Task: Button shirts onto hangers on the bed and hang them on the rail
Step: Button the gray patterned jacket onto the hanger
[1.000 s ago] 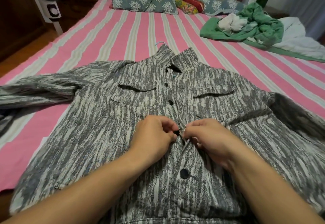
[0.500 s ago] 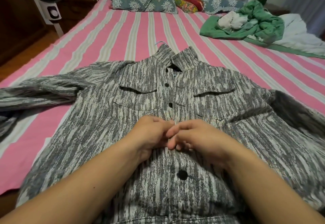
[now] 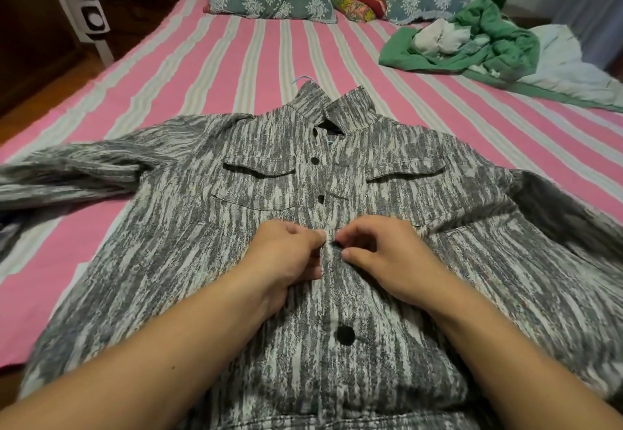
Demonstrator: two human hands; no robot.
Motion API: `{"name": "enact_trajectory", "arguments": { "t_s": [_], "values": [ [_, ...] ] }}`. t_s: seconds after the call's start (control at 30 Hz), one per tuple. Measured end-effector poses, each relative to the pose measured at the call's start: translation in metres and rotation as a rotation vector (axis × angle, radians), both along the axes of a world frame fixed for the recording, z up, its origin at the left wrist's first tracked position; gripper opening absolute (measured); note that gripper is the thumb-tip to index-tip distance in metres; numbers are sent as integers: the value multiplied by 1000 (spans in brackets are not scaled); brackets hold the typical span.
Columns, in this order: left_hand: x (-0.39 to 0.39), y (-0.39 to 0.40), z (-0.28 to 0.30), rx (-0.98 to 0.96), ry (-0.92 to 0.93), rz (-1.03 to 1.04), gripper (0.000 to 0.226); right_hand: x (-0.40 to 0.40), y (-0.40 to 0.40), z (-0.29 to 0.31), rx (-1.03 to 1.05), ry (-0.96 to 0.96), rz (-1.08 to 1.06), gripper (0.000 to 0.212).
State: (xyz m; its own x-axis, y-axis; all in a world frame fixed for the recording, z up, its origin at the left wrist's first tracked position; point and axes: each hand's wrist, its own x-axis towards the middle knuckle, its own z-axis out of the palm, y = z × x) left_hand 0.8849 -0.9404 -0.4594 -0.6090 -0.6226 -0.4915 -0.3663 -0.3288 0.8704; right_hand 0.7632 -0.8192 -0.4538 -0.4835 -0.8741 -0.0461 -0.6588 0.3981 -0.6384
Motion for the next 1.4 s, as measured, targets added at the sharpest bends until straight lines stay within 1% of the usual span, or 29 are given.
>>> {"name": "enact_trajectory", "arguments": {
  "t_s": [0.13, 0.2, 0.33, 0.43, 0.47, 0.57, 0.67, 0.73, 0.87, 0.93, 1.0, 1.03, 1.13, 1.2, 1.27, 1.4],
  "values": [
    [-4, 0, -6, -252, -115, -141, 14, 7, 1, -6, 34, 58, 15, 16],
    [-5, 0, -7, -321, -153, -174, 17, 10, 0, -8, 47, 75, 7, 12],
    [-5, -1, -6, -235, -136, -184, 20, 9, -1, -9, 40, -13, -37, 15],
    [-4, 1, -5, -202, -91, -106, 13, 7, -1, -9, 4, -87, -47, 14],
    [-4, 2, -5, -174, -72, -68, 14, 7, -1, -9, -21, -106, -49, 14],
    [-4, 1, -6, -79, -19, 26, 27, 7, 1, -9, -72, -49, -44, 19],
    [-4, 3, -7, -34, 17, 66, 36, 8, 3, -10, -103, 16, -37, 27],
    [-3, 8, -6, -69, 22, 75, 36, 6, 3, -11, -116, 16, -29, 29],
    [-1, 17, -4, -251, -4, 32, 29, -6, 6, -7, -122, 52, 32, 31],
    [1, 18, -1, -321, 1, 7, 28, -14, 10, -7, -166, 53, 62, 32],
    [4, 18, 1, -321, -1, -32, 29, -17, 12, -10, -205, 120, 101, 26],
    [6, 17, 1, -307, -8, -53, 31, -16, 12, -12, -216, 194, 143, 24],
    [11, 11, -2, -230, -9, -92, 34, -15, 8, -14, -230, 516, 373, 26],
    [12, 7, -3, -170, 9, -91, 35, -20, 5, -10, -198, 672, 529, 22],
    [12, 6, -2, -151, 25, -92, 36, -27, 1, -1, -161, 768, 651, 25],
    [12, 9, -3, -223, -6, -77, 38, -38, -8, 10, -84, 890, 829, 26]
  ]
}}
